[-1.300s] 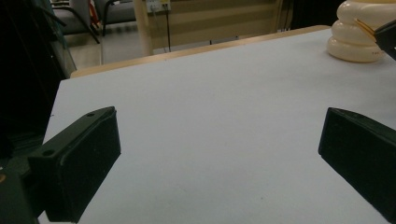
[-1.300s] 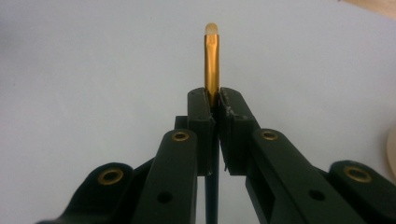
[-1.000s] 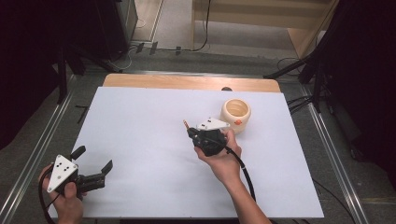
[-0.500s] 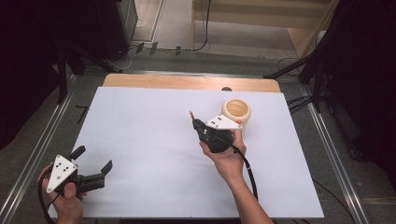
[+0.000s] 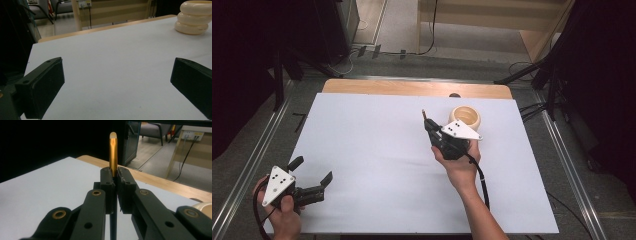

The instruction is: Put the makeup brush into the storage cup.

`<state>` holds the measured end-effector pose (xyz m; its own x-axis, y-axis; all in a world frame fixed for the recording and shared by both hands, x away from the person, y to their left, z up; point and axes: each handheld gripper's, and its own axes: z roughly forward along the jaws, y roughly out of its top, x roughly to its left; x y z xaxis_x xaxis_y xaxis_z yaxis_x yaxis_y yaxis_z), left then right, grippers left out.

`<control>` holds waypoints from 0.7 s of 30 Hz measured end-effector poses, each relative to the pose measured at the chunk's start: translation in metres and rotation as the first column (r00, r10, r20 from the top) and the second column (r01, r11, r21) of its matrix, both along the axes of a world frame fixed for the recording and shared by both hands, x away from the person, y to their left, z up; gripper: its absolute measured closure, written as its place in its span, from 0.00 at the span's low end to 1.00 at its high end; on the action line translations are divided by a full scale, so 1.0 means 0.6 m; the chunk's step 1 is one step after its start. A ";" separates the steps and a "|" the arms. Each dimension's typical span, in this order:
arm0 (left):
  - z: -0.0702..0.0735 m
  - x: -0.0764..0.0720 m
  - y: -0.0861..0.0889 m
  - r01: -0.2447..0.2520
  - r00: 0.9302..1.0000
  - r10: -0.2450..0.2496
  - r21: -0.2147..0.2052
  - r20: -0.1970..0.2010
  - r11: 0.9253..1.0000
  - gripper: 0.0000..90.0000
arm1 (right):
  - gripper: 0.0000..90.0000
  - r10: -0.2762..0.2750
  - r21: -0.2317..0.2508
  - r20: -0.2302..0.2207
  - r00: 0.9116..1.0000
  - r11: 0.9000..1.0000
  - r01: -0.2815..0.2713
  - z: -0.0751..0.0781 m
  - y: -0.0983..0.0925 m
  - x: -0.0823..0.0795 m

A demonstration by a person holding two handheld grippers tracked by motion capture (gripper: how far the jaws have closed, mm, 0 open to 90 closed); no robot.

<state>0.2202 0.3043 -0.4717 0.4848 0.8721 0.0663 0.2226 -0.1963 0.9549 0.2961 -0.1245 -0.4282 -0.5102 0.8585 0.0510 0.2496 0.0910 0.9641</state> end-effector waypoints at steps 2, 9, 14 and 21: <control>0.000 0.000 0.000 0.000 1.000 0.000 0.000 0.000 1.000 0.00 | 0.95 0.003 0.020 0.002 1.000 1.000 -0.003 0.001 -0.005 0.002; -0.001 0.001 -0.001 0.002 1.000 -0.002 -0.001 -0.006 1.000 0.00 | 0.94 -0.011 0.034 0.025 1.000 0.999 0.010 0.004 -0.018 0.006; -0.001 0.001 0.000 0.001 1.000 -0.001 -0.003 -0.004 1.000 0.00 | 0.95 -0.026 0.051 0.037 0.999 0.998 0.024 0.007 -0.028 0.010; -0.002 0.001 -0.001 0.000 1.000 0.000 -0.004 -0.010 1.000 0.00 | 0.95 -0.053 0.073 0.060 0.997 0.996 0.048 0.016 -0.044 0.016</control>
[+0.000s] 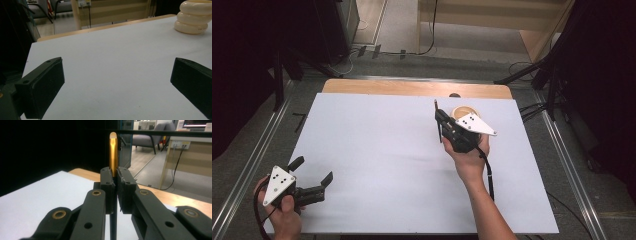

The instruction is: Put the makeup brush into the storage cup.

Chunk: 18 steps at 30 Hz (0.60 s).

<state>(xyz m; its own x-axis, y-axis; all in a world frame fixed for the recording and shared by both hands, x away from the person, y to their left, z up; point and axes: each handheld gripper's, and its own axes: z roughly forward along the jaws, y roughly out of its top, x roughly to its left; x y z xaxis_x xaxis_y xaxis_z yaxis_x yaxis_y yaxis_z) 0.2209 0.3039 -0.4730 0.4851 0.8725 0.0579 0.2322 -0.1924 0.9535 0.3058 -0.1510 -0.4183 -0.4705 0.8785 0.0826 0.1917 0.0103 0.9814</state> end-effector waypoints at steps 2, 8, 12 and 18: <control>0.000 0.001 0.000 -0.001 1.000 0.001 0.000 -0.003 1.000 0.00 | 0.95 -0.006 0.009 0.004 1.000 1.000 0.006 0.002 -0.006 0.001; 0.000 0.000 -0.001 0.001 1.000 -0.001 0.002 -0.003 1.000 0.00 | 0.95 -0.029 0.020 0.012 1.000 0.999 0.028 0.009 -0.024 0.008; 0.000 0.000 0.000 0.000 1.000 0.000 0.000 -0.002 1.000 0.00 | 0.95 -0.046 0.022 0.018 0.999 0.999 0.046 0.014 -0.035 0.013; -0.001 0.001 -0.001 0.001 1.000 -0.001 0.003 -0.003 1.000 0.00 | 0.95 -0.067 0.016 0.027 0.997 0.998 0.066 0.018 -0.052 0.021</control>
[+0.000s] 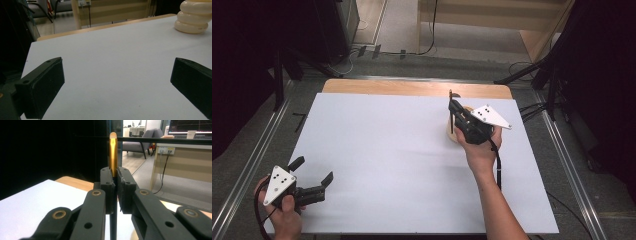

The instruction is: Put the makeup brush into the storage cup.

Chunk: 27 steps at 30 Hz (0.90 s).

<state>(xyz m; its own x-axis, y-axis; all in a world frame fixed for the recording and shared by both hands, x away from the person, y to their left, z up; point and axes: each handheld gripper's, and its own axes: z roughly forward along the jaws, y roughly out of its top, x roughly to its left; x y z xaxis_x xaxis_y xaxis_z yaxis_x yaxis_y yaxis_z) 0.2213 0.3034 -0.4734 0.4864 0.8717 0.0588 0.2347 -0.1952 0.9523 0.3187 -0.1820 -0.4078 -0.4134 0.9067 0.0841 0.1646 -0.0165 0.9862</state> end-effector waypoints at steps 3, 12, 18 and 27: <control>-0.001 0.001 0.000 0.001 1.000 -0.001 0.000 0.000 1.000 0.00 | 0.95 -0.010 0.002 0.001 1.000 1.000 0.010 0.002 -0.008 0.004; 0.000 -0.001 0.000 -0.005 1.000 0.005 -0.005 0.008 1.000 0.00 | 0.95 -0.022 0.027 0.001 1.000 0.999 0.022 0.008 -0.029 0.012; -0.001 -0.001 0.000 -0.005 1.000 0.005 -0.005 0.003 1.000 0.00 | 0.95 -0.039 0.020 0.009 0.999 0.999 0.039 0.010 -0.036 0.017; -0.001 -0.001 -0.001 0.000 1.000 0.000 0.004 0.001 1.000 0.00 | 0.95 -0.064 0.036 0.007 0.998 0.997 0.063 0.013 -0.052 0.025</control>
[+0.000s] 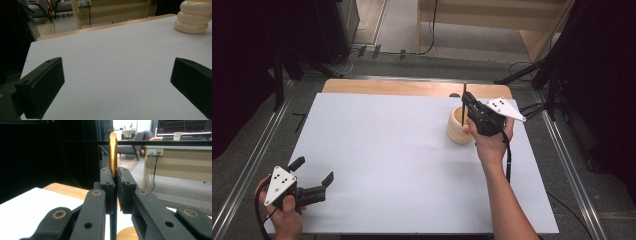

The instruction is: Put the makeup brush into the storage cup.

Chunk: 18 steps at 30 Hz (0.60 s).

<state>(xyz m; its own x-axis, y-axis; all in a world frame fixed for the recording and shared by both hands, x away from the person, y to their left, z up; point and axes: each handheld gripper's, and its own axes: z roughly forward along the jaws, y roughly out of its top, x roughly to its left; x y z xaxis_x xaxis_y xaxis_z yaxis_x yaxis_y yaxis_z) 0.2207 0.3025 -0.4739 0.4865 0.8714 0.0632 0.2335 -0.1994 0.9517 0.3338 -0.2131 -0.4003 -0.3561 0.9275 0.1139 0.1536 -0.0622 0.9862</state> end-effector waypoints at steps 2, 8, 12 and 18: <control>0.000 0.000 0.000 0.000 1.000 0.000 -0.001 0.000 1.000 0.00 | 0.94 -0.004 0.000 0.004 1.000 1.000 0.004 0.002 -0.003 0.003; 0.000 0.000 0.000 0.000 1.000 0.000 -0.003 -0.001 1.000 0.00 | 0.94 -0.017 -0.006 0.005 1.000 1.000 0.017 0.006 -0.008 0.011; 0.000 0.000 0.000 0.001 1.000 -0.001 -0.001 0.000 1.000 0.00 | 0.95 -0.022 0.004 0.006 1.000 1.000 0.022 0.003 -0.010 0.017; 0.000 0.000 0.000 0.001 1.000 -0.001 0.000 0.000 1.000 0.00 | 0.95 -0.035 -0.002 -0.009 0.999 0.999 0.035 -0.005 -0.014 0.026</control>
<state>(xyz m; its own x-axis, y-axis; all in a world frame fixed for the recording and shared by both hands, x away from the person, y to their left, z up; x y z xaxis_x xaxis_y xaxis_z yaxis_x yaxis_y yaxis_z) 0.2207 0.3025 -0.4741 0.4875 0.8708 0.0629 0.2331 -0.1993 0.9518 0.3496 -0.2213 -0.4035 -0.3220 0.9397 0.1154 0.1600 -0.0661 0.9849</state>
